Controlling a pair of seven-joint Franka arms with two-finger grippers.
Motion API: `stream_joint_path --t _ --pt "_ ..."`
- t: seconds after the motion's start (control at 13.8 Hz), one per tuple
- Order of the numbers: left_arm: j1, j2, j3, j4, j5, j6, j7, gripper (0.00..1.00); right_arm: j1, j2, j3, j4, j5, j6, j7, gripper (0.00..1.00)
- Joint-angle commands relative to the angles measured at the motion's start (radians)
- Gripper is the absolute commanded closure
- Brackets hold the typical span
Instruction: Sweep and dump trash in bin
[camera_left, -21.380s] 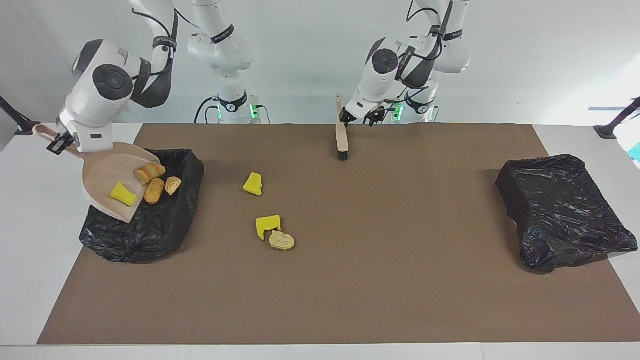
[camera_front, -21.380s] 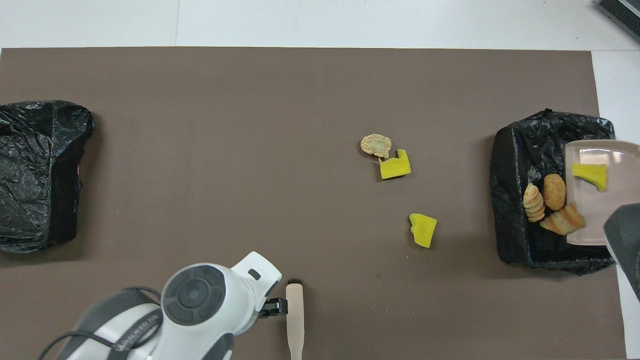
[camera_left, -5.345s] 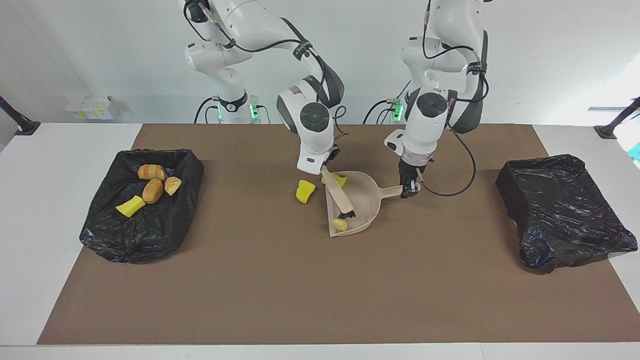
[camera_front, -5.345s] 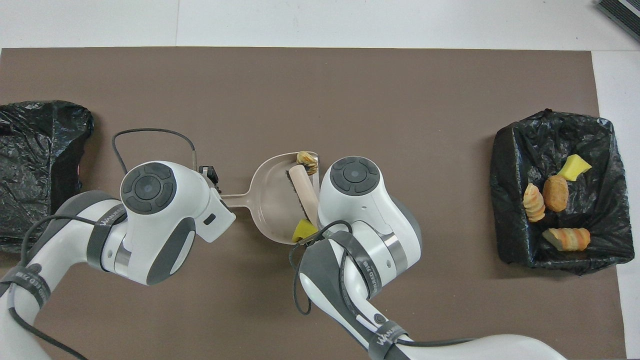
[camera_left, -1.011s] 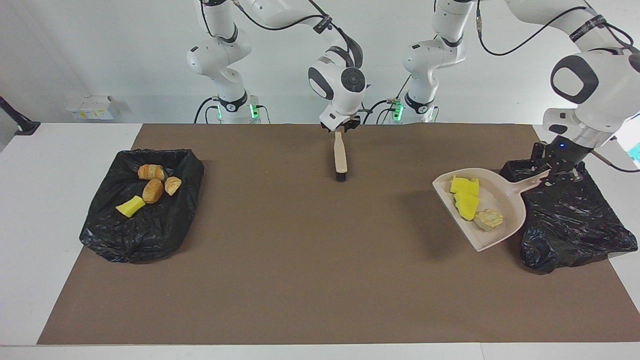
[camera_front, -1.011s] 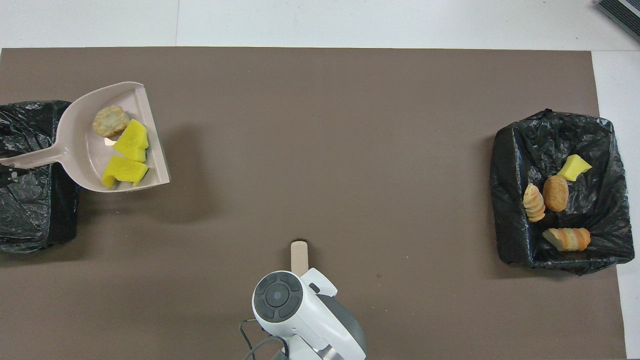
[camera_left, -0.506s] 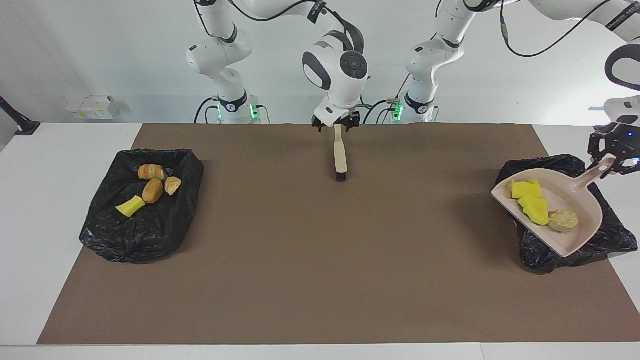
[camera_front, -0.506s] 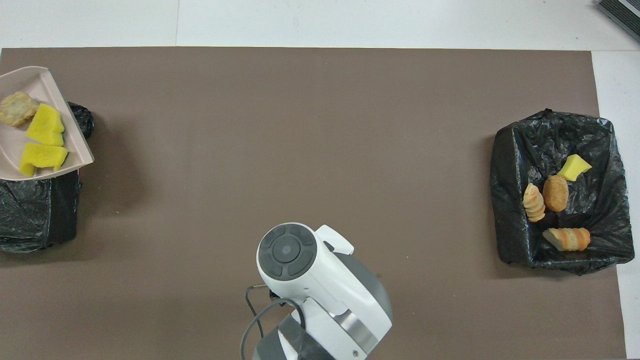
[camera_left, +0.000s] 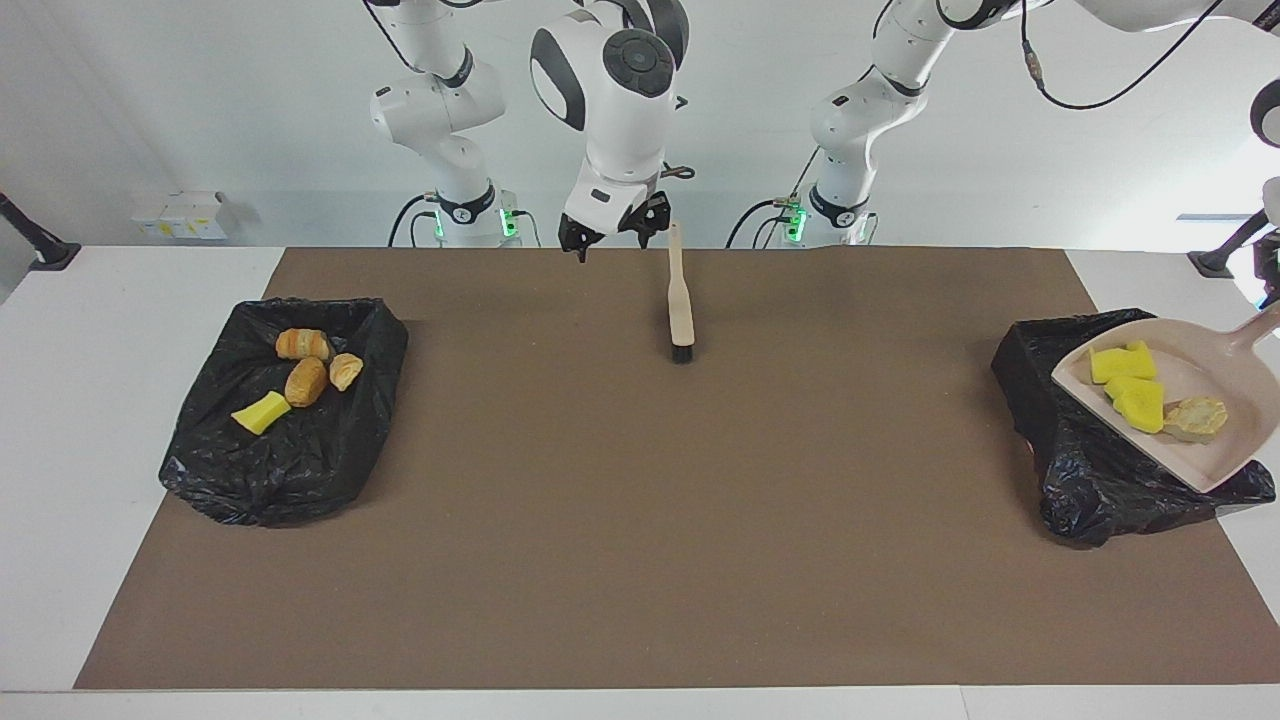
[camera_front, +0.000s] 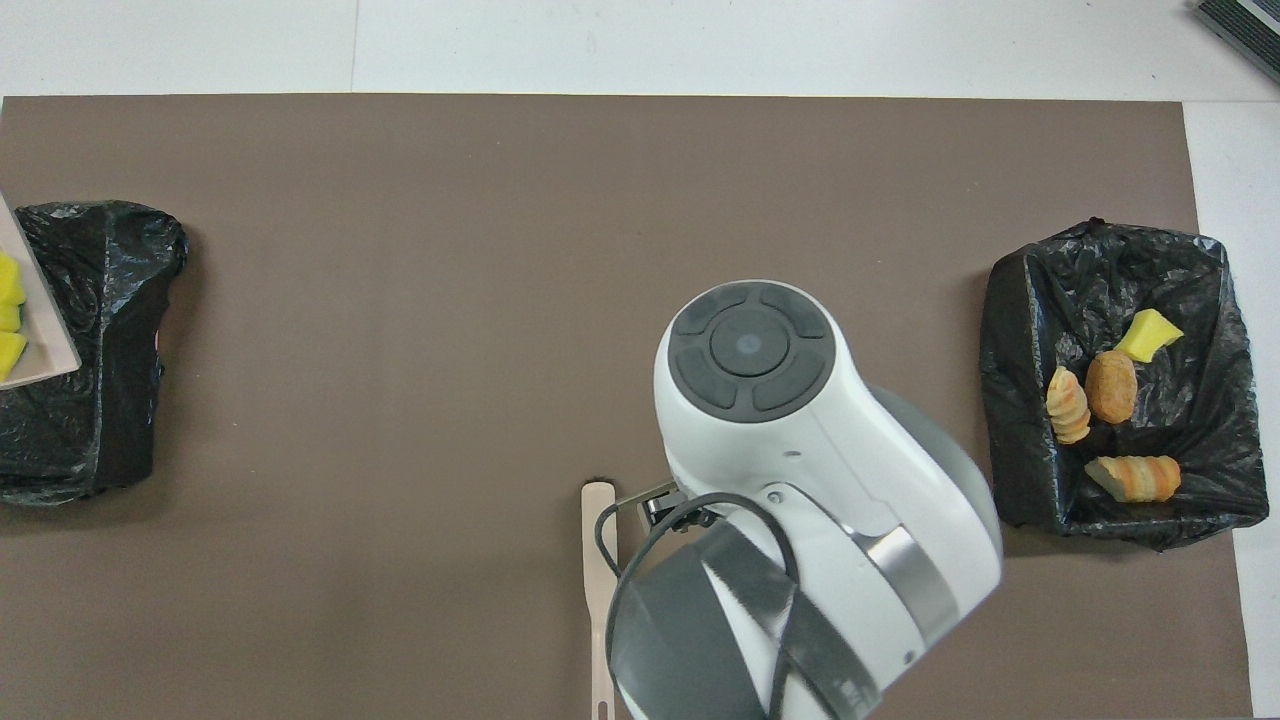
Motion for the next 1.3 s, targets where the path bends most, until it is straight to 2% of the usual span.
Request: stream_joint_path --t 0.0,0.07,0.22,0.43,0.65,0.87,1.16,1.23 --pt "0.004 0.015 -0.007 0.026 0.071 0.068 0.161 1.00 -0.096 -0.017 0.011 0.057 -0.015 -0.039 -0.124 0.00" --pt "0.000 0.015 -0.007 0.025 0.079 0.102 0.236 1.00 -0.125 -0.022 0.009 0.063 -0.017 -0.039 -0.167 0.00" --pt "0.000 0.017 -0.006 0.023 0.111 0.132 0.268 1.00 -0.182 -0.029 0.008 0.094 -0.021 -0.027 -0.227 0.00" --pt "-0.013 0.015 -0.006 0.011 0.247 0.177 0.240 1.00 -0.264 -0.029 0.006 0.145 -0.027 -0.007 -0.238 0.00" --pt "-0.016 0.013 -0.007 0.005 0.361 0.215 0.153 1.00 -0.300 -0.029 0.000 0.152 -0.099 0.042 -0.300 0.00" --pt "-0.014 0.012 -0.006 0.000 0.398 0.238 0.115 1.00 -0.350 -0.031 -0.003 0.174 -0.156 0.046 -0.330 0.00" --pt "-0.014 0.001 -0.006 0.002 0.413 0.240 0.102 1.00 -0.406 -0.061 -0.075 0.171 -0.132 0.037 -0.333 0.00" --pt "-0.016 -0.016 -0.006 0.002 0.456 0.240 0.082 1.00 -0.413 -0.075 -0.087 0.160 -0.129 0.036 -0.333 0.00"
